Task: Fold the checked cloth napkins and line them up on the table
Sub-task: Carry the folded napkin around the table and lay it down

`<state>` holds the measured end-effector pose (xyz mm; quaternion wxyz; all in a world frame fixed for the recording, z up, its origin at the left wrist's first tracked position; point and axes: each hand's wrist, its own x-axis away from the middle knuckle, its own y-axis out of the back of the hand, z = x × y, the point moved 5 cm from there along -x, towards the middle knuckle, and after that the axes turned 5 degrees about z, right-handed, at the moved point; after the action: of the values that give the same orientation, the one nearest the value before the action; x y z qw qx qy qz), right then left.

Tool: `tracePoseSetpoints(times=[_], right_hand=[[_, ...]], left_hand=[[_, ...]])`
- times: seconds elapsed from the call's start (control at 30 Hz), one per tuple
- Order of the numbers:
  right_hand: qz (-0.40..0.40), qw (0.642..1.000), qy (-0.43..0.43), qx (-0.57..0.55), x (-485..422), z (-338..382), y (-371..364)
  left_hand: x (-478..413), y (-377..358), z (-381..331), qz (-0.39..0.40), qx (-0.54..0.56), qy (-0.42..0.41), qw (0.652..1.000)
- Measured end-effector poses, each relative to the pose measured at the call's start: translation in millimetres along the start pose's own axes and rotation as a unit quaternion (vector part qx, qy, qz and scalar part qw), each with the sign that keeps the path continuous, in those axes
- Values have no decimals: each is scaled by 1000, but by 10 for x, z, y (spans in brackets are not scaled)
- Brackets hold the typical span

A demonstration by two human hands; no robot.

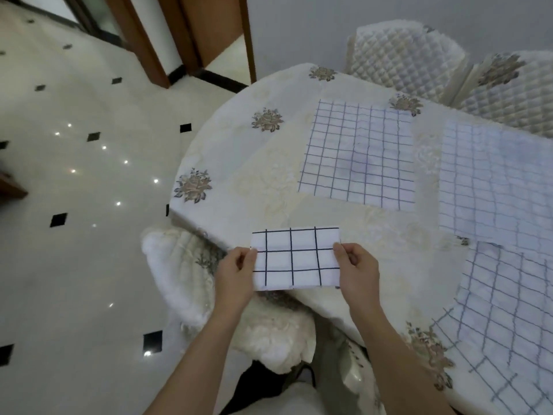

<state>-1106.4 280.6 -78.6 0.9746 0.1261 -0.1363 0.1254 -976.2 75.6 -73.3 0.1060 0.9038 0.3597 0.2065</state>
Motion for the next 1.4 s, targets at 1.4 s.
tracePoseSetpoints(times=[1.4], right_hand=[[265,951,119,107,228,1520,-6453]], left_hand=[[-1968,5517,1266,-243,131,82,957]])
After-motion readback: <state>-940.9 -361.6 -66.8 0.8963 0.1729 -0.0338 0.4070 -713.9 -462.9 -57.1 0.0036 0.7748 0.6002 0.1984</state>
